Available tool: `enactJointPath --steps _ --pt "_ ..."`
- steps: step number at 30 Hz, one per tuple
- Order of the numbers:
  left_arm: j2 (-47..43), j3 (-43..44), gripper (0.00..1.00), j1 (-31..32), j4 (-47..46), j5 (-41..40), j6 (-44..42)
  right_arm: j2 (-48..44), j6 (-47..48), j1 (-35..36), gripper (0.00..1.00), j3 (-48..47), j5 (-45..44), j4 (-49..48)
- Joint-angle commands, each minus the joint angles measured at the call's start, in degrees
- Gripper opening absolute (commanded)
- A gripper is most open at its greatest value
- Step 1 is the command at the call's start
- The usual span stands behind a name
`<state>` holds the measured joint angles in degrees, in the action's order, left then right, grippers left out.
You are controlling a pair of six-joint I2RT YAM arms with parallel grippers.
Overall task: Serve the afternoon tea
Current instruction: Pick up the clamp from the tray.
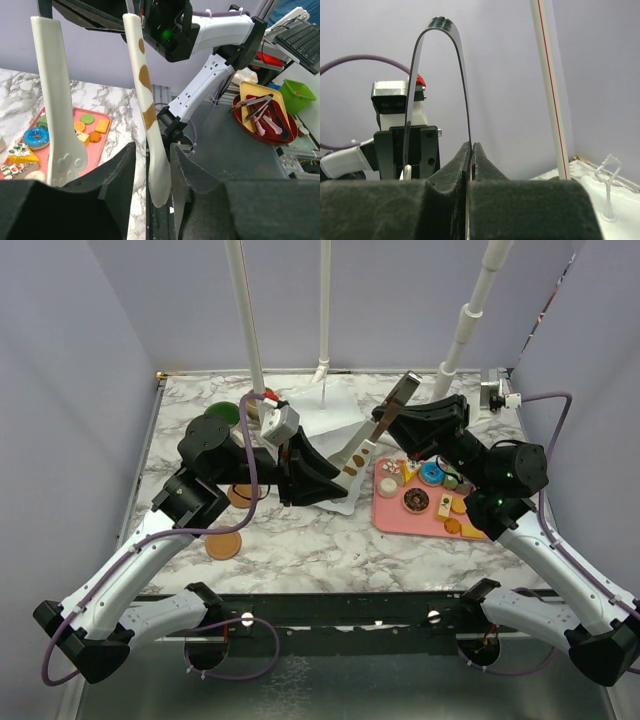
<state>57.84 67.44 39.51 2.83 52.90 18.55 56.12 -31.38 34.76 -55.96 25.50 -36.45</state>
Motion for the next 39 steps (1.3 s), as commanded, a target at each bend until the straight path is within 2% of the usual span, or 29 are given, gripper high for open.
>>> enactJointPath --steps 1,6,8,11,14,16,18,19,22,24,26,27,32,39 --pt "-1.1 -1.2 0.34 0.3 0.1 0.5 0.5 -1.1 -3.2 0.0 0.01 2.1 -4.4 -9.9" --pt "-1.5 -1.6 0.33 0.3 -0.6 -1.2 1.1 -1.0 -3.3 0.0 0.01 3.7 -6.7 -14.7" --pt "-1.5 -1.4 0.24 0.3 -0.8 -2.3 0.9 -0.9 -3.2 -0.1 0.01 3.8 -6.8 -15.1" --pt "-1.8 -1.0 0.00 0.2 -1.5 -4.9 -0.2 -0.4 -3.2 -0.1 0.01 4.1 -5.7 -15.7" --pt "-1.8 -0.1 0.00 0.1 -1.4 -6.6 -1.4 -0.7 -3.6 0.0 0.01 3.8 -5.3 -12.7" --pt "-1.7 0.7 0.00 0.0 -1.5 -6.2 -1.5 -1.3 -2.5 -0.1 0.14 1.4 -2.4 -5.9" --pt "-1.7 1.5 0.00 0.0 -1.5 -4.9 -1.1 -1.7 1.6 -0.1 0.31 -3.0 2.5 8.2" --pt "-1.6 1.7 0.00 0.0 -1.6 -4.0 -0.9 -2.0 4.0 -0.2 0.37 -4.4 4.9 12.4" --pt "-1.8 2.0 0.00 0.0 -1.8 -0.9 -0.5 -2.7 9.7 -1.2 0.64 -7.3 14.9 21.8" --pt "-1.9 1.8 0.00 0.0 -2.1 0.4 -0.5 -1.5 11.5 -2.3 0.73 -10.6 19.8 27.3" --pt "-2.1 1.7 0.00 0.0 -2.2 1.2 -0.4 0.5 11.9 -4.2 0.96 -13.8 27.2 29.9" --pt "-2.2 1.8 0.00 0.0 -2.2 1.6 -0.5 1.7 11.4 -5.3 0.99 -15.2 30.7 30.5" --pt "-3.0 2.3 0.00 0.0 -2.2 3.6 -0.9 5.1 11.1 -7.0 1.00 -19.4 41.7 29.5" --pt "-3.4 1.5 0.00 0.0 -2.2 4.6 -1.6 4.9 9.0 -7.0 1.00 -17.7 40.6 19.6"
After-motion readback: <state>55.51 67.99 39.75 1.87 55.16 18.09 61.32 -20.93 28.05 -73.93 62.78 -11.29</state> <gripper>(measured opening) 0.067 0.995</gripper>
